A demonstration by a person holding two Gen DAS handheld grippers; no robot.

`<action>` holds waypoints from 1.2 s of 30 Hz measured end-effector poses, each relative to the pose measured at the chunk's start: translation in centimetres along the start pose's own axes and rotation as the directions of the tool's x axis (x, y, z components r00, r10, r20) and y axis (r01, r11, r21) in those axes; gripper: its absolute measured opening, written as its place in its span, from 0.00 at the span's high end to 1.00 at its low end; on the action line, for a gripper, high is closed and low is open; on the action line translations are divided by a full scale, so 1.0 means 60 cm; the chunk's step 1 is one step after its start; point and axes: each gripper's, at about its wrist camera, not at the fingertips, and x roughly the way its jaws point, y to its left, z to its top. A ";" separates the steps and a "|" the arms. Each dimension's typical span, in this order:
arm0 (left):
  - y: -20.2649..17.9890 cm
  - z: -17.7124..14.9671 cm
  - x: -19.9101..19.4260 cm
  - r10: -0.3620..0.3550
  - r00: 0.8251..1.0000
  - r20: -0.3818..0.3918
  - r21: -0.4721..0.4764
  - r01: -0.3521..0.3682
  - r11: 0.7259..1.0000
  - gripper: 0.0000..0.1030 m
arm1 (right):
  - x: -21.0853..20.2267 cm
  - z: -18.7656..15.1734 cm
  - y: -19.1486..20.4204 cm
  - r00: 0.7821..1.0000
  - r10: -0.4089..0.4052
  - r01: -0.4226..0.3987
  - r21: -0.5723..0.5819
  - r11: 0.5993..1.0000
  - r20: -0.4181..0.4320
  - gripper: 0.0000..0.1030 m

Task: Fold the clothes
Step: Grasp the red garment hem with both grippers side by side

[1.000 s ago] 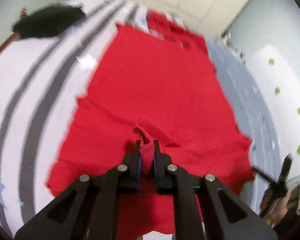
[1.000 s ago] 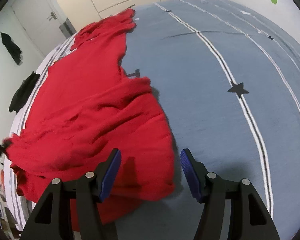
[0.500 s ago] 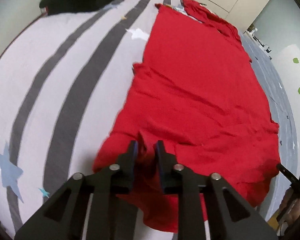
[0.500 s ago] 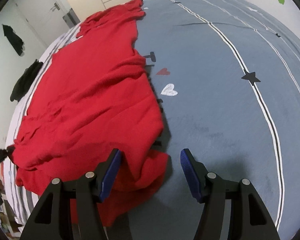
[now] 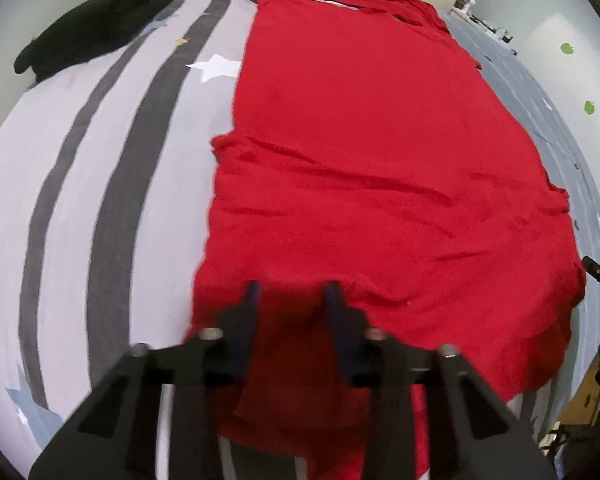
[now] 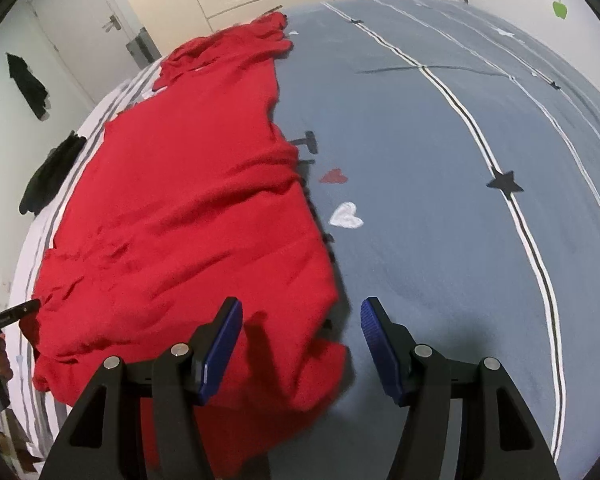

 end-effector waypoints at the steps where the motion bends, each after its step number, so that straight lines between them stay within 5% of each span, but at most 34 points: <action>1: 0.000 0.002 0.002 -0.009 1.000 -0.001 0.008 0.009 1.000 0.89 | 0.004 0.001 0.002 1.000 0.002 -0.002 0.000 1.000 -0.001 0.44; 14: 0.017 0.096 -0.118 -0.039 0.973 0.229 -0.012 0.043 0.999 0.92 | 0.029 0.004 0.008 1.000 0.008 -0.008 0.020 1.000 -0.027 0.44; 22: 0.049 0.086 -0.016 0.047 0.995 0.090 -0.002 -0.047 0.999 0.92 | 0.025 -0.003 0.001 1.000 0.014 -0.013 0.042 0.999 -0.027 0.44; 29: 0.063 0.079 0.004 0.056 0.996 0.076 -0.046 -0.053 0.998 0.92 | -0.007 -0.036 -0.042 0.998 -0.028 0.031 0.070 0.997 -0.052 0.45; 33: 0.062 0.074 -0.005 0.067 0.995 0.068 -0.044 -0.064 0.997 0.92 | 0.003 -0.072 -0.045 0.990 -0.046 0.051 0.033 0.998 -0.134 0.54; 36: 0.061 0.075 -0.006 0.071 0.996 0.062 -0.040 -0.068 0.997 0.92 | -0.011 -0.076 -0.037 0.994 -0.045 0.046 0.015 0.999 -0.102 0.59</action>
